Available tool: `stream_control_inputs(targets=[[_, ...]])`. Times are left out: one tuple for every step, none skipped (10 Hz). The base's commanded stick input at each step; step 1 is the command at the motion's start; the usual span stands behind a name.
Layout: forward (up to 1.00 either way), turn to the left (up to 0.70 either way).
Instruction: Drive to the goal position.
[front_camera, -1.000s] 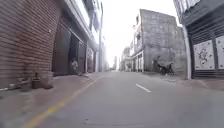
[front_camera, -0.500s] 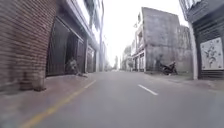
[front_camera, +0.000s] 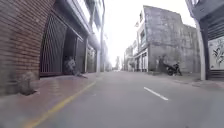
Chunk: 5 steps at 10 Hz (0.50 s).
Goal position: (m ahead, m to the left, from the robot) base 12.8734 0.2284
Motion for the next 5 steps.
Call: stream_control_inputs(targets=[[0.85,0.0],[0.85,-0.01],[0.85,-0.04],[0.85,-0.08],[0.85,-0.34]])
